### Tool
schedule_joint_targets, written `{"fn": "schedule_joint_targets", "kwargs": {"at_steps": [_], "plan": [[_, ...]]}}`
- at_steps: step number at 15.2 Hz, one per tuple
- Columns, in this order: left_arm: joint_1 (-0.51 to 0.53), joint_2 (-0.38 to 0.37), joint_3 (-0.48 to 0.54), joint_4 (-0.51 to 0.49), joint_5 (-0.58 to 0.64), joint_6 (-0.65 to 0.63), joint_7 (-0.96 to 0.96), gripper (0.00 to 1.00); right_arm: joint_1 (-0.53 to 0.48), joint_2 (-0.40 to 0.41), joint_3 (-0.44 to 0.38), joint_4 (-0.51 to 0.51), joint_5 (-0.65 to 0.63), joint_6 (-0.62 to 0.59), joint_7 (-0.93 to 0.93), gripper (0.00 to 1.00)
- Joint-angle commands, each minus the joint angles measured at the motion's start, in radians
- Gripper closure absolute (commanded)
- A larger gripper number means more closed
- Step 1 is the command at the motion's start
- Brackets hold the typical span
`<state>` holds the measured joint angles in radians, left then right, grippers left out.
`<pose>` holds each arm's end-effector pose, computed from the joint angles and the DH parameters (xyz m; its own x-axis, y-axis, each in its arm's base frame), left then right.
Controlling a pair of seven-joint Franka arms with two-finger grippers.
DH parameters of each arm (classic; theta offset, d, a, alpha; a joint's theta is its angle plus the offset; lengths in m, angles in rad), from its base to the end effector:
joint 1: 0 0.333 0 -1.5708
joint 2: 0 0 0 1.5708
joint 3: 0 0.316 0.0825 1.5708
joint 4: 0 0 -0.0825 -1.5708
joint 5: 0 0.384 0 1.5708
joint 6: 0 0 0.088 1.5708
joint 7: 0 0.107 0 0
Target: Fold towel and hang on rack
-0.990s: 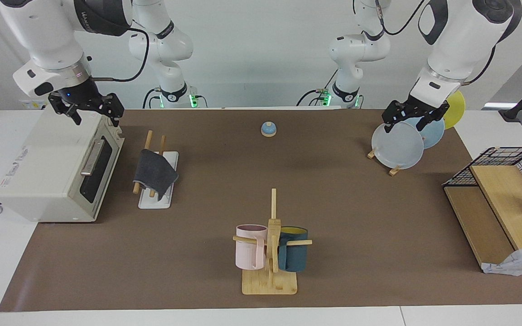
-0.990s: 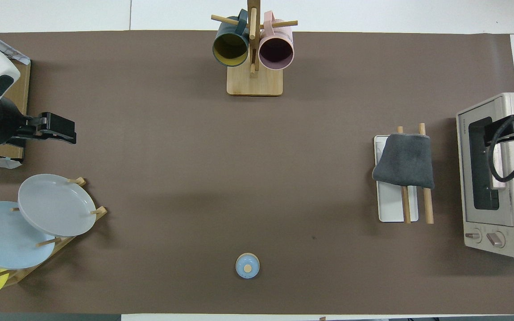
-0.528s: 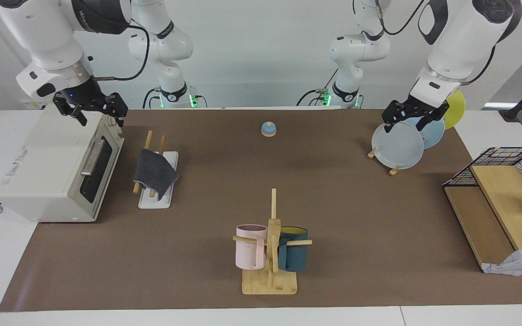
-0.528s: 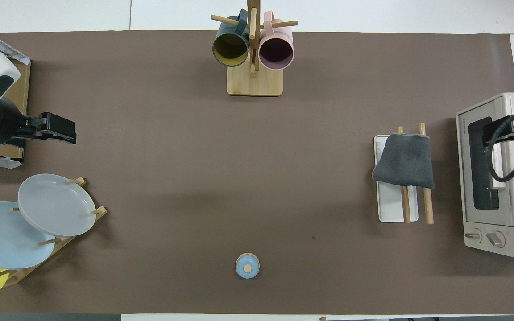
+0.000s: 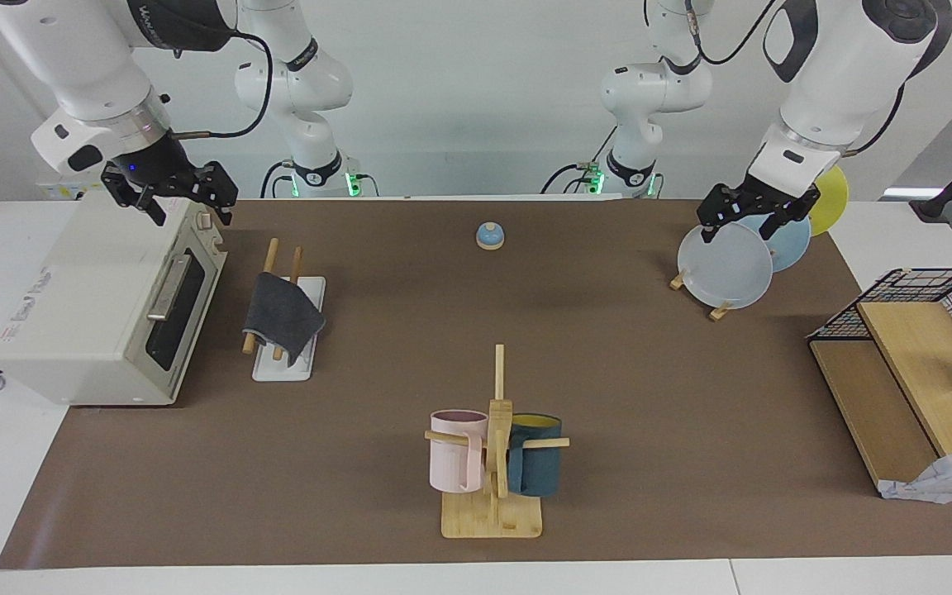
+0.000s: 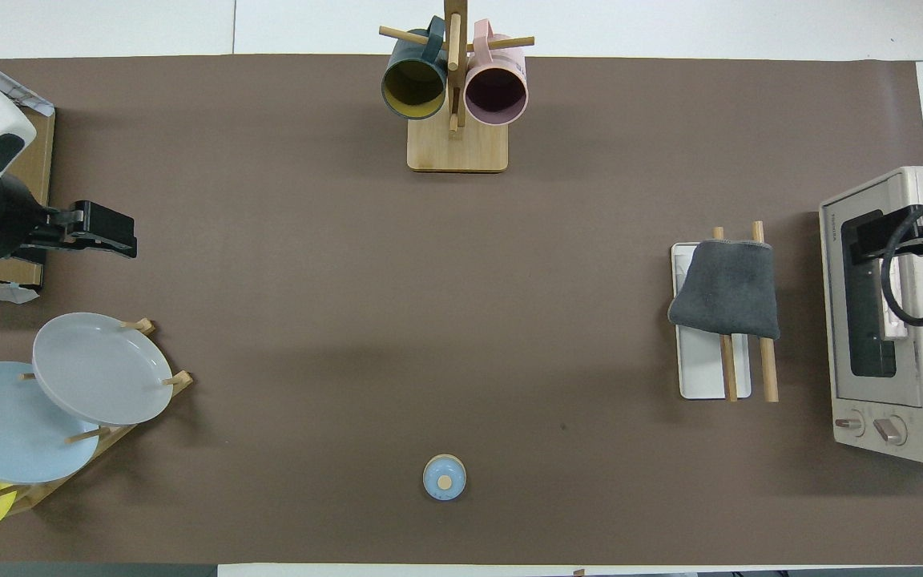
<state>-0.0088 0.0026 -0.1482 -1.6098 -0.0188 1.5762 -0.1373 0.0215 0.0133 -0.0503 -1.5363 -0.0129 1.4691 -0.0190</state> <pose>0.5474 -0.0886 0.6052 0.9991 -0.0195 -0.0384 -0.0190 -0.9997 0.0140 0.5477 -0.0171 0.6248 0.9967 -0.0111 -0.0806 -0.0101 -0.9999 0.0120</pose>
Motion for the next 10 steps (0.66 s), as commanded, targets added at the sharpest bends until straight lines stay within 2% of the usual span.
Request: {"fn": "schedule_joint_targets", "kwargs": {"at_steps": [1,10], "plan": [[-0.005,-0.019,0.012,-0.018,-0.009,0.010,0.007,0.00,-0.005,0.013,0.003,0.022,0.002,-0.004,-0.022,0.00],[-0.005,-0.019,0.012,-0.018,-0.009,0.010,0.007,0.00,0.001,0.014,0.003,0.021,-0.007,0.008,-0.026,0.00]]}}
